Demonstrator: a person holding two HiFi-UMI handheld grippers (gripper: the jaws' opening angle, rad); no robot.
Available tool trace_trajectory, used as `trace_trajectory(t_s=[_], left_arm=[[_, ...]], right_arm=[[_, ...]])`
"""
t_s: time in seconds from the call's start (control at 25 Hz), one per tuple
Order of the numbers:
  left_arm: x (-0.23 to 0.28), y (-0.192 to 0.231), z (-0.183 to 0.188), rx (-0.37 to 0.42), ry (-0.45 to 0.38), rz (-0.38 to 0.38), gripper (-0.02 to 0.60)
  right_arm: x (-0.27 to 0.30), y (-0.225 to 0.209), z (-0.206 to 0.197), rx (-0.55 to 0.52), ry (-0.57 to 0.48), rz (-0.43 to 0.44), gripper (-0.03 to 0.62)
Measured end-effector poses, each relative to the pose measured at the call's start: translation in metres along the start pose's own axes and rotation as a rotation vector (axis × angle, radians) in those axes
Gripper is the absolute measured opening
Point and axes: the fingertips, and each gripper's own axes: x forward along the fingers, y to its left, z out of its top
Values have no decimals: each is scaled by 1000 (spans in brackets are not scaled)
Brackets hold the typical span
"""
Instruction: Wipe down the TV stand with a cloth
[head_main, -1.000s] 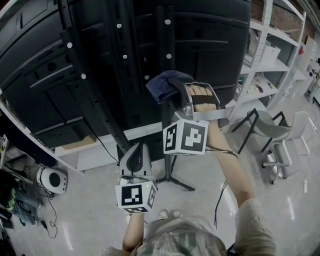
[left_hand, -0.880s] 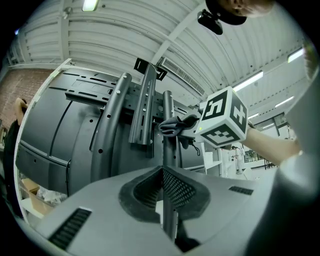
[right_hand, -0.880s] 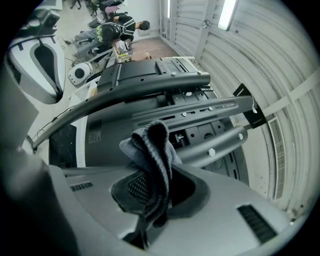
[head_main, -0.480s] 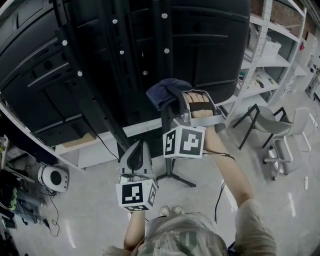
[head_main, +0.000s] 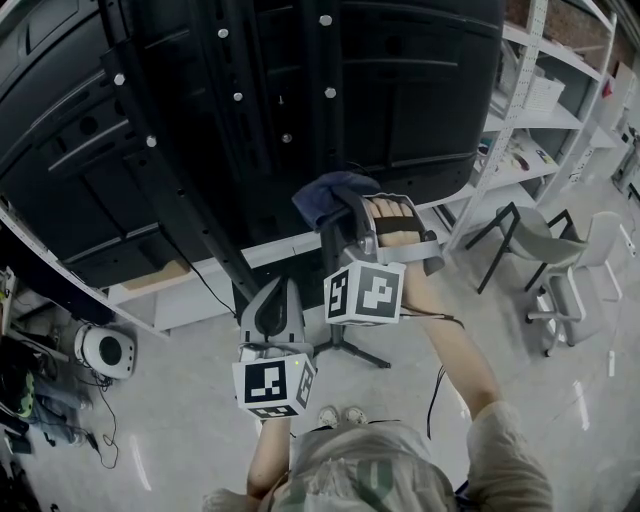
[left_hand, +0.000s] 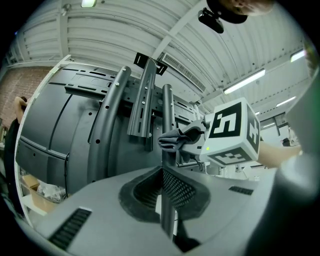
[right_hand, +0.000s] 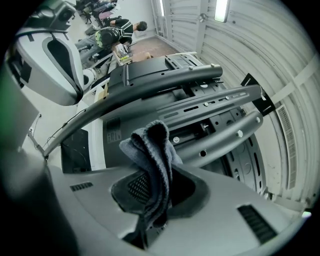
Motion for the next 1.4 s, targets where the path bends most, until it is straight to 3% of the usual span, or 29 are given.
trace_trajectory(t_s=[1.4], left_arm=[[4,12,-35,-38,74,54,15]], right_arm=[[6,113,-38,74,45,205,57]])
